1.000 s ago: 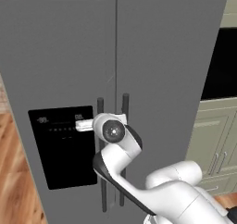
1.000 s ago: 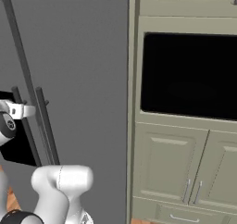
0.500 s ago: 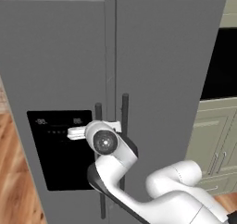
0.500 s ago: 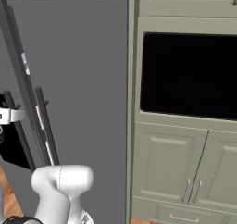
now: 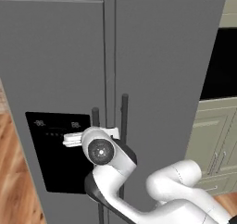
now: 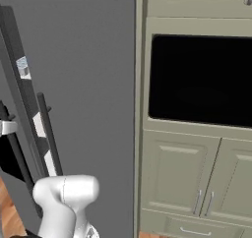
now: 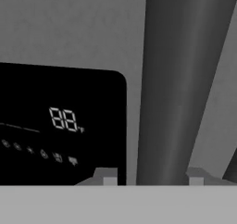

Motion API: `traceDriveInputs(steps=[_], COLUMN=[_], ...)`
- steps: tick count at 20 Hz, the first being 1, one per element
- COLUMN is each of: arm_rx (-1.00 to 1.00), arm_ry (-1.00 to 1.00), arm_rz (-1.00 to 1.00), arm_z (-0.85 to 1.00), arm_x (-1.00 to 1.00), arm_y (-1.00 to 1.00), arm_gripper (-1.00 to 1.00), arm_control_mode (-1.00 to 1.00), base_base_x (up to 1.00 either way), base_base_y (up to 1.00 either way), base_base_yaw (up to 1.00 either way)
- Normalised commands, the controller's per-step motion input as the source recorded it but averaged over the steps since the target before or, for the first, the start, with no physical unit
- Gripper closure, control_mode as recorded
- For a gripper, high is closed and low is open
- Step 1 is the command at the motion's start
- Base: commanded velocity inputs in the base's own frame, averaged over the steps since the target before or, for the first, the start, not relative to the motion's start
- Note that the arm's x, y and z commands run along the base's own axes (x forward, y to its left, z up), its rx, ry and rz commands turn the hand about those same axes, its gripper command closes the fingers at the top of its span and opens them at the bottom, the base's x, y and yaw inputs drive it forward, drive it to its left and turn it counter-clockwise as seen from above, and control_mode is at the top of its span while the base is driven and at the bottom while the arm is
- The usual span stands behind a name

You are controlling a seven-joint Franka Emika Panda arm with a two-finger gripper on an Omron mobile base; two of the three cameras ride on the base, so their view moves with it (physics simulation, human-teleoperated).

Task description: Open the freezer door, pick up the ice cube tray from the freezer, and place it on the dining counter.

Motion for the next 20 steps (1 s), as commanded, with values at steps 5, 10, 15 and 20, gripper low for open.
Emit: traceDriveInputs(steps=[5, 10, 15, 20], arm_rx=[0.0, 0.0, 0.0, 0.0], arm_ry=[0.0, 0.0, 0.0, 0.0], arm_rz=[0.0, 0.0, 0.0, 0.0], arm_z=[0.0, 0.0, 0.0, 0.0], arm_x=[-0.42, -0.33, -0.31, -0.3], arm_y=[0.42, 0.4, 0.43, 0.4], arm_gripper=[1.0, 1.0, 1.0, 1.0], arm_control_mode=[-1.0, -1.0, -1.0, -1.0], base_base_x=[0.0, 0.0, 0.0, 0.0], base_base_y=[0.0, 0.0, 0.0, 0.0], base_base_yaw=[0.0, 0.0, 0.0, 0.0])
